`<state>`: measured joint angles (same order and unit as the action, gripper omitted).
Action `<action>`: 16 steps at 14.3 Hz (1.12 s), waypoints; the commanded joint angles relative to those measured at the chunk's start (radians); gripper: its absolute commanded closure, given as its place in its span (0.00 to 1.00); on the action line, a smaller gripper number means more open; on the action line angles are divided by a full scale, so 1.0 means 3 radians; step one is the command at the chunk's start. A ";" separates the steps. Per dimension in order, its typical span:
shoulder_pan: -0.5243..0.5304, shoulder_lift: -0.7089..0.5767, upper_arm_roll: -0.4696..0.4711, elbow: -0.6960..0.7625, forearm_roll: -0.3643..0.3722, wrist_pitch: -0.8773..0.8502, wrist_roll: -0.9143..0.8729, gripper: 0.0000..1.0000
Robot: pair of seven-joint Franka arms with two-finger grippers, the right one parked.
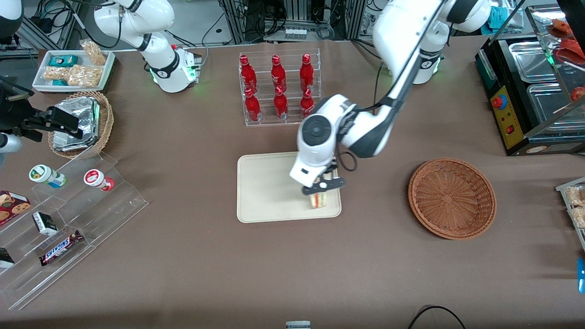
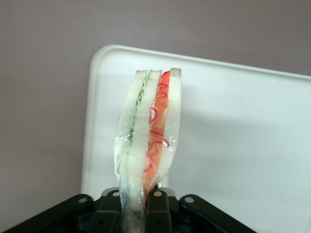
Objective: Place sandwich from basket to tray
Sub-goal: 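Lift the sandwich and carry it with the left gripper over the tray, then lower the sandwich onto the tray and open the left gripper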
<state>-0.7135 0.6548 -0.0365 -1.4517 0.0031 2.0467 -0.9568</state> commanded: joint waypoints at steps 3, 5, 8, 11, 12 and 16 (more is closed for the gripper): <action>-0.0311 0.0562 0.0040 0.0676 0.0005 -0.0053 -0.0297 0.98; -0.0382 0.0675 0.0040 0.0758 0.0015 0.0003 -0.0354 0.98; -0.0434 0.0737 0.0040 0.0728 0.0020 0.0101 -0.0364 0.83; -0.0429 0.0666 0.0050 0.0723 0.0051 0.0065 -0.0395 0.00; -0.0429 0.0584 0.0050 0.0723 0.0056 0.0035 -0.0395 0.00; -0.0393 -0.0012 0.0086 0.0280 0.0290 -0.0185 -0.0293 0.00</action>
<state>-0.8306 0.7857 -0.0213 -1.2385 0.0334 2.0091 -1.0535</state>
